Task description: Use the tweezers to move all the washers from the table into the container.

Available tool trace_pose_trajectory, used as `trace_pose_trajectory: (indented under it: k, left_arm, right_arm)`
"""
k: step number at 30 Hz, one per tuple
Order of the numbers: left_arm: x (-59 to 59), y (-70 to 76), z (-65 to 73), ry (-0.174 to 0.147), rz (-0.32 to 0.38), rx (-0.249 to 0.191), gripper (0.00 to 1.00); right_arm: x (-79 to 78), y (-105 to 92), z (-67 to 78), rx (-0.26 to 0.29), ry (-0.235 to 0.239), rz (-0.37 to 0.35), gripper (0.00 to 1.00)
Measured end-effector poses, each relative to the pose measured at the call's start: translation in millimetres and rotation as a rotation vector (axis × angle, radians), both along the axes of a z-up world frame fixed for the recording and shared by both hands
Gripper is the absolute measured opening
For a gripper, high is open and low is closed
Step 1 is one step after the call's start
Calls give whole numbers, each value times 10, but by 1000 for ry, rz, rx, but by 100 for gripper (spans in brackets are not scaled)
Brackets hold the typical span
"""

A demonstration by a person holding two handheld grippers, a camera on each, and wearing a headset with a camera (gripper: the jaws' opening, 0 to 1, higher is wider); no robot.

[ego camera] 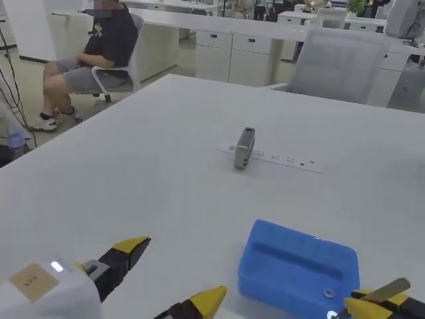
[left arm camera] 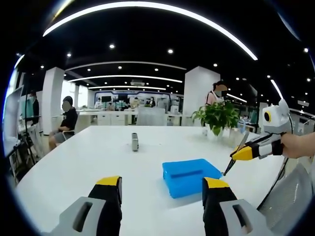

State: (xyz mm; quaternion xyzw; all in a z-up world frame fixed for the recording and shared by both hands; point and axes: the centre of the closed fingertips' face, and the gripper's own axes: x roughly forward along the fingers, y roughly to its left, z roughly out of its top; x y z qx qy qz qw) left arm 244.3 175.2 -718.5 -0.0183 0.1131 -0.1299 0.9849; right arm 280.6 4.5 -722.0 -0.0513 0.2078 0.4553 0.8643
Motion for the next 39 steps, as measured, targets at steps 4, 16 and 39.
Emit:
trace_pose_trajectory:
  k: [4, 16, 39]
  left_arm:
    - [0, 9, 6, -2, 5, -3, 66]
    - [-6, 27, 44, -19, 14, -6, 66]
    - [-15, 13, 29, -9, 8, 1, 62]
  right_arm:
    - [84, -26, 67, 28, 0, -7, 3]
    - [415, 42, 100, 50, 12, -42, 3]
    - [698, 55, -325, -16, 124, -80, 3]
